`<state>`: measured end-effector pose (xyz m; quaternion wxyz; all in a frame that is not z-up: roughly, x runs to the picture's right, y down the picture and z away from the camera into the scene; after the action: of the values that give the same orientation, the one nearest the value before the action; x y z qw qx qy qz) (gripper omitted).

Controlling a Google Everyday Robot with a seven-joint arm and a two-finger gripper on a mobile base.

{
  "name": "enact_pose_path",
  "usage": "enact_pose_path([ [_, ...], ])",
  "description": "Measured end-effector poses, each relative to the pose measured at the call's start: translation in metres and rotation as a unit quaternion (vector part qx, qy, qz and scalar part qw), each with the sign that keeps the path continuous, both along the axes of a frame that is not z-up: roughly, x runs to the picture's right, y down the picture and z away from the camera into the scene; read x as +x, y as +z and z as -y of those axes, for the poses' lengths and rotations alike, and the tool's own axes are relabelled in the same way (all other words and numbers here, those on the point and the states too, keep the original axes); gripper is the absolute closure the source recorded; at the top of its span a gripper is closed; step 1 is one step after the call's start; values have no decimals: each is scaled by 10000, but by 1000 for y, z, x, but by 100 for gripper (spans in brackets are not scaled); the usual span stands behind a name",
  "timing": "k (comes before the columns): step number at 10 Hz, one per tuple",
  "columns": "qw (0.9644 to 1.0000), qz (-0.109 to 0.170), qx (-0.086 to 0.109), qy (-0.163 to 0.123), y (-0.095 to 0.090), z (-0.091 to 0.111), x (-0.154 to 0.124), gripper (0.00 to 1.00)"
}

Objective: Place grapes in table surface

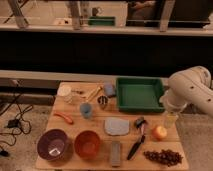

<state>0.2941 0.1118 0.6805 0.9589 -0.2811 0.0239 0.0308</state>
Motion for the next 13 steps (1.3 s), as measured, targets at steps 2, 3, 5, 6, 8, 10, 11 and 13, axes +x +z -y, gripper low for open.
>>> enact_pose_path([
  [2,10000,-33,11,27,-3,0,1,20],
  [3,10000,-56,15,43,-5,0,1,20],
  [5,9999,-130,38,84,-9,-2,5,20],
  [6,9998,-169,56,96,-11,-3,7,20],
  [8,9997,-212,84,121,-15,-6,9,20],
  [10,9996,-243,104,136,-20,-12,11,20],
  [11,9996,-246,106,133,-20,-12,12,20],
  [13,9996,-234,107,123,-20,-11,10,20],
])
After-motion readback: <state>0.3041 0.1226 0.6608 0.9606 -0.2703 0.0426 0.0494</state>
